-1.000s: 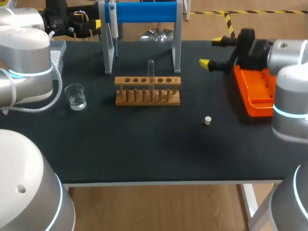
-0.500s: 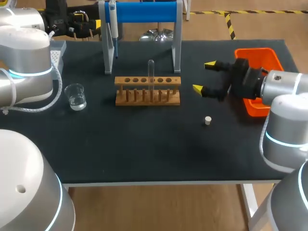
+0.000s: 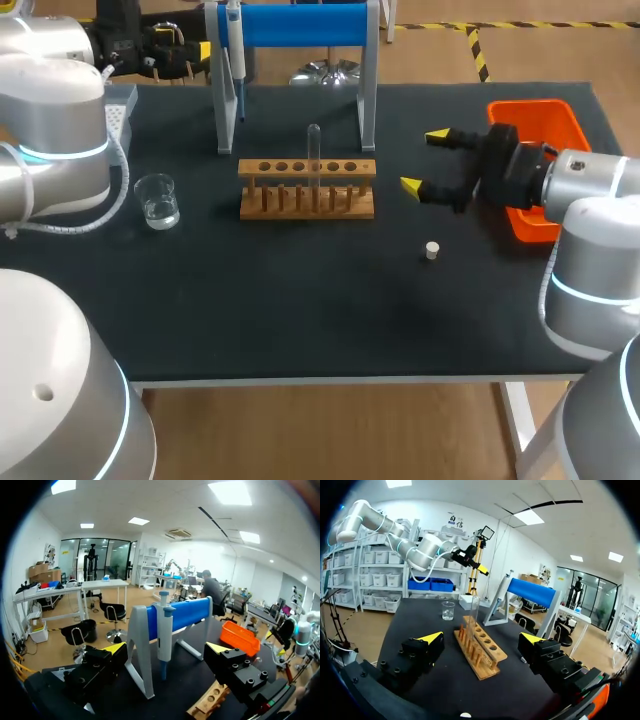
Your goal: Invert the test tube, pick up the pipette, mount the tip to pipette, aspirate from beaker and dispense into the tube, eject the tip, return the pipette, and cap with the stopper.
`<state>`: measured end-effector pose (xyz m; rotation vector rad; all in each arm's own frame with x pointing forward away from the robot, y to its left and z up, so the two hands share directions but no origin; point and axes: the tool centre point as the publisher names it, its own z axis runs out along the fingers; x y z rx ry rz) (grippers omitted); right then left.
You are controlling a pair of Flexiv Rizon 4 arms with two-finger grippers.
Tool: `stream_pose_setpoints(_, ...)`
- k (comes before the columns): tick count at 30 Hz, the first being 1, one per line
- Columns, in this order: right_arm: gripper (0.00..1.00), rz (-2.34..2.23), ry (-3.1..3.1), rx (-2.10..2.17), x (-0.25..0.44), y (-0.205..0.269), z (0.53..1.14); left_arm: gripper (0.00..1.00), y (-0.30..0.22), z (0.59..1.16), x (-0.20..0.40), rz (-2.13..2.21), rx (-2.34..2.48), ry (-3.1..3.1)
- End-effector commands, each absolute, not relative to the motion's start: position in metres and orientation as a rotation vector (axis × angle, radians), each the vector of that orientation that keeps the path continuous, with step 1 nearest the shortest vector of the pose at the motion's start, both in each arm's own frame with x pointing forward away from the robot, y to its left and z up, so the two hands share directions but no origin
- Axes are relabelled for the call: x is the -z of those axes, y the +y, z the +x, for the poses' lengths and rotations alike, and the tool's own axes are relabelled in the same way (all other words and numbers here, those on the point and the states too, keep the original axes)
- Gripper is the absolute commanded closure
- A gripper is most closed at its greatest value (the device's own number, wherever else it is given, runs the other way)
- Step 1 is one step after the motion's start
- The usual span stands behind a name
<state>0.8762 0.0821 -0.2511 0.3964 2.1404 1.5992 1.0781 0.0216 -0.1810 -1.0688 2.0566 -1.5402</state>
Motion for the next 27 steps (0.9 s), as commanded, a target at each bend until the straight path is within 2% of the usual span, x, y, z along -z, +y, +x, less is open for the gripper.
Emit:
stream_pose_setpoints(1,0.00,0.399,2.138,-1.598,0.251,0.082,0.875,0.00,0.010,1.033,0.187,-1.014,1.524,2.033)
stream_pose_setpoints(15,0.00,0.399,2.138,-1.598,0.251,0.082,0.875,0.00,-0.036,0.912,0.221,-0.768,1.555,2.016)
stream_pose_setpoints(27,0.00,0.399,2.138,-1.598,0.251,0.082,0.875,0.00,-0.051,0.871,0.245,-0.642,1.605,2.069)
